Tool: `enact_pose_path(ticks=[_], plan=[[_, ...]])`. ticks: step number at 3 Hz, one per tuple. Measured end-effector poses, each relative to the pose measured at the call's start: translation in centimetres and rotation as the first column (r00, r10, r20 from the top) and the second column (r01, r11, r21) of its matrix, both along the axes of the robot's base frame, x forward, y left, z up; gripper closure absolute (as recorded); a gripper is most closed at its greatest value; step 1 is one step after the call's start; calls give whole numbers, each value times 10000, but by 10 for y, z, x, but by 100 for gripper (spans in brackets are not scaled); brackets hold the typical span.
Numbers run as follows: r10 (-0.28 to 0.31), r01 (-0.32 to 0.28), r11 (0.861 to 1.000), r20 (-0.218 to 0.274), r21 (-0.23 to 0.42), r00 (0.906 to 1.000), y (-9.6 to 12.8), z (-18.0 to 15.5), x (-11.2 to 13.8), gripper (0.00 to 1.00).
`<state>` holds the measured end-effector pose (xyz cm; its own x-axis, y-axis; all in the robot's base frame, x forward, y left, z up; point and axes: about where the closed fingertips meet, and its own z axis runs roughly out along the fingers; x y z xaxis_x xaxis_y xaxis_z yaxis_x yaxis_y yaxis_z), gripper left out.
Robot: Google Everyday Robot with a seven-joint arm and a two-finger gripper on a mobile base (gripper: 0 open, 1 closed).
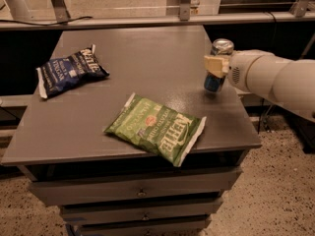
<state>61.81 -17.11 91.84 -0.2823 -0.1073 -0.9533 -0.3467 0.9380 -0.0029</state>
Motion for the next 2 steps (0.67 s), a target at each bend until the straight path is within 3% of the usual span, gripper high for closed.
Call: enact_pose_path(ticks=[1, 2], plan=[[-314, 316, 9994, 136, -150, 9994, -16, 10, -13, 100], [-70, 69, 9997, 70, 217, 10000, 4, -2, -19, 100]])
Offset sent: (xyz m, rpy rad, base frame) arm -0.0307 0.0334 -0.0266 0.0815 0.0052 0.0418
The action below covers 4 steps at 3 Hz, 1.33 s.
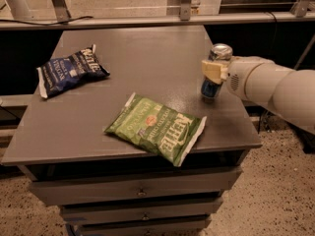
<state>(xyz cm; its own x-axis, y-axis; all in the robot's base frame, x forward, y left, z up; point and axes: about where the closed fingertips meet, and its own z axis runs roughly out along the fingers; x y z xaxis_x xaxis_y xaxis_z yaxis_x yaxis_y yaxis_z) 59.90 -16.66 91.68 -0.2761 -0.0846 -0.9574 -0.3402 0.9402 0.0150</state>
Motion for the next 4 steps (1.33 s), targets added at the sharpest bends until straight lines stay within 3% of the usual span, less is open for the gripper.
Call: enact_pose_path(ticks=[1, 3, 4], plan=[[460, -462, 9979, 56, 451, 9989, 28, -6, -1, 100], [1382, -1393, 9872, 204, 771, 9902, 61, -11, -11, 100], [1948, -1952, 9778, 131, 766, 9808, 75, -15, -16, 83]])
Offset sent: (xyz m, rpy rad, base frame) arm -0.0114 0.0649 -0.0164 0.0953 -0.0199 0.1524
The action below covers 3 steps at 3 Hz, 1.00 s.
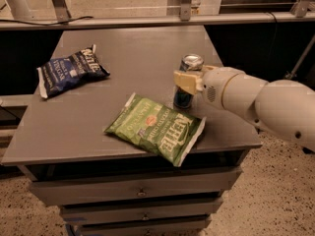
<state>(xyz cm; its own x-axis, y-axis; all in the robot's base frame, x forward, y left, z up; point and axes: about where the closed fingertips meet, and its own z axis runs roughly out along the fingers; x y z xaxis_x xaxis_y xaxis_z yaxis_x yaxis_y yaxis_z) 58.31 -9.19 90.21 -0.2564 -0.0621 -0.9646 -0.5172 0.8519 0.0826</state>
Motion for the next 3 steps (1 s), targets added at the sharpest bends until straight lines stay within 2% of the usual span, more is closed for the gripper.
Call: enact_pose_path(ticks=[3], plan=[[864, -864, 9962, -4, -148, 9963, 16, -2, 5, 13]])
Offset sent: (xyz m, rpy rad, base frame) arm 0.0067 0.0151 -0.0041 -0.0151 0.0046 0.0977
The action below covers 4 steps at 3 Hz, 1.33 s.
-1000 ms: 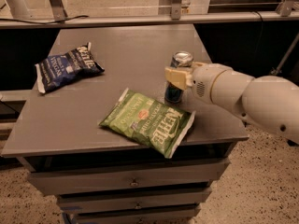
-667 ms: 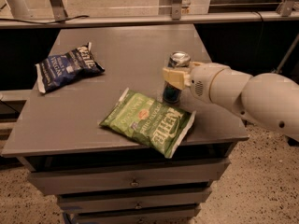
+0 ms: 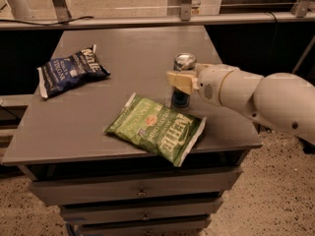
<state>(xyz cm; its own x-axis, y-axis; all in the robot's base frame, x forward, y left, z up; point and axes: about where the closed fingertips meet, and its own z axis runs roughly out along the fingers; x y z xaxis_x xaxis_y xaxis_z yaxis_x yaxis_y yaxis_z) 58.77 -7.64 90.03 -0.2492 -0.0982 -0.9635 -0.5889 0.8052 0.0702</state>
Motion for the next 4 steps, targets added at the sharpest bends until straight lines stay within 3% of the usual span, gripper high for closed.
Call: enact_pose_path(ticks=[1, 2, 3, 4], plan=[[97, -96, 9999, 63, -28, 9999, 1, 1, 1, 0], [55, -61, 9997, 299, 216, 9995, -8, 2, 4, 0], [171, -239, 9971, 932, 723, 9955, -37, 8, 10, 0], [575, -726, 9939, 1700, 835, 9838, -83, 14, 25, 0]])
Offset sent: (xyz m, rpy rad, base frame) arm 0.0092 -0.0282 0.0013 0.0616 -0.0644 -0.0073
